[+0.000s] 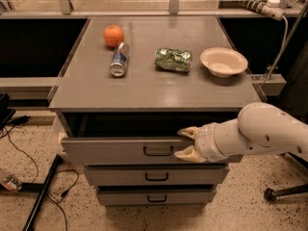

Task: Close top drawer

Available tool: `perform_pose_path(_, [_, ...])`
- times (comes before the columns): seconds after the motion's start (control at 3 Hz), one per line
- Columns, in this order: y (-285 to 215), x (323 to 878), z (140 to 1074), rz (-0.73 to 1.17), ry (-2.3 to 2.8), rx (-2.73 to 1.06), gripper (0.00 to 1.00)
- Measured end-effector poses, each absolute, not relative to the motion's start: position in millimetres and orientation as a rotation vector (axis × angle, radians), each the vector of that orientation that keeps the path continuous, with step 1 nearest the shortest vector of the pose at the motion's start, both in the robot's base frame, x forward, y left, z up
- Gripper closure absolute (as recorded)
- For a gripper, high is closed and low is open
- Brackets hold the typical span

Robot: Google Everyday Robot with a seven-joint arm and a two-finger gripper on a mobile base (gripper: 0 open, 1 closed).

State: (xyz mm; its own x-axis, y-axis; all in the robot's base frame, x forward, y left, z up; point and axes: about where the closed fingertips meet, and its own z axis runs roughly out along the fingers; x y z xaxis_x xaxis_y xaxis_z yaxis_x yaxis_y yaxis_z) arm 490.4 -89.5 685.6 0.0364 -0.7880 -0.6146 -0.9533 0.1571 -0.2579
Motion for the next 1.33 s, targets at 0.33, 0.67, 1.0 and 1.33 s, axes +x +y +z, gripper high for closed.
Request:
perform_pose_path(0.33, [-81,490,700,0.307,1.743,-1.679,0.89])
perform_pose_path(0.67, [-78,493,713,0.286,1.72,-1.695,1.0])
perform_pose_path(1.0, [-78,493,713,0.286,1.72,-1.695,1.0])
perform_pose_path(1.33, [-85,480,709,0.297,1.739,-1.687,1.0])
